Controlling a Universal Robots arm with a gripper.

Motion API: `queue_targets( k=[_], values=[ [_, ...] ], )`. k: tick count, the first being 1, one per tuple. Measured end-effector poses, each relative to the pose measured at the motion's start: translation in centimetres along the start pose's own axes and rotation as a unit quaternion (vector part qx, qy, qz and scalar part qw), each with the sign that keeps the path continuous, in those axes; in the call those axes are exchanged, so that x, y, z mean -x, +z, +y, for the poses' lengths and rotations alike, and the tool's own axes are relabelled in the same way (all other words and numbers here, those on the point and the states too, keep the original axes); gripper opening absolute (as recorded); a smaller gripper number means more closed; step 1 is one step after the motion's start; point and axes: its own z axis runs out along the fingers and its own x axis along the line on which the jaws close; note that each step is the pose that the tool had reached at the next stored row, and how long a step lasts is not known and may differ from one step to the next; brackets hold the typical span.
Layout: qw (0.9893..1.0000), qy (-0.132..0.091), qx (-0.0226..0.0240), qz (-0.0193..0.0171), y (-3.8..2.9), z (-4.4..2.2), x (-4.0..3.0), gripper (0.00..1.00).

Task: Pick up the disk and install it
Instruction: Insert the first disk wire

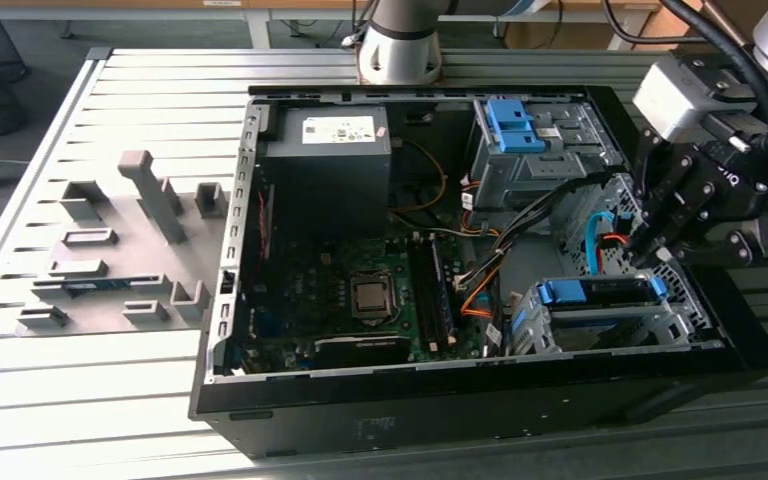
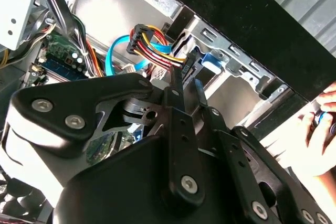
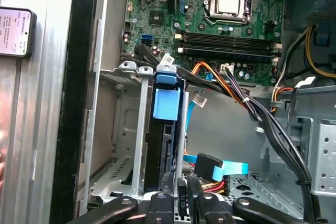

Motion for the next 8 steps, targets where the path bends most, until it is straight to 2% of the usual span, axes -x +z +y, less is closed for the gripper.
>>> queue_targets(
  k=[8],
  values=[
    [1.0, -0.001, -0.0003, -0.0039, 0.21, -0.02, 0.19, 0.25]
  ],
)
